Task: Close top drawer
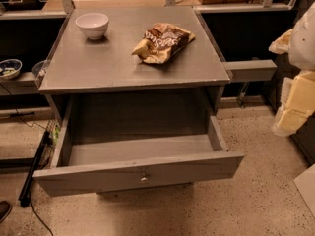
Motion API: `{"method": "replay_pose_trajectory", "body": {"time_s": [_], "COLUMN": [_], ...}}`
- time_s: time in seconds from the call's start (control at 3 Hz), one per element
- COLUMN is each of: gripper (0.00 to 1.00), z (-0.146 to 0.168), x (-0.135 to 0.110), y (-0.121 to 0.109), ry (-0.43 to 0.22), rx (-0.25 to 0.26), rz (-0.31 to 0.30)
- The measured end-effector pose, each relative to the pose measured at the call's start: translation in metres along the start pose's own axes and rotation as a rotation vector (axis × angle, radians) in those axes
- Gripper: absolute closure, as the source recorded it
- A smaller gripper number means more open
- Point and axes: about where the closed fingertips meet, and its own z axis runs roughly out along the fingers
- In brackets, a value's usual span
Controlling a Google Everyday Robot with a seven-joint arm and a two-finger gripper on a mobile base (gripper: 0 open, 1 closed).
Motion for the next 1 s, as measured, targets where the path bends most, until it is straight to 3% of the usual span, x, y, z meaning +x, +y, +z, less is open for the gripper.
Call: {"method": "replay_pose_trajectory", "body": {"time_s": [0.33,0.67,1.0], "gripper": [0.0,0.19,0.5], "z": [0.0,0.0,0.0], "x": [0.0,0.0,0.0], "y": [0.0,0.0,0.0], "ry": [0.0,0.0,0.0], "rx": [0.0,0.0,0.0], "rz": [0.0,0.0,0.0]}}
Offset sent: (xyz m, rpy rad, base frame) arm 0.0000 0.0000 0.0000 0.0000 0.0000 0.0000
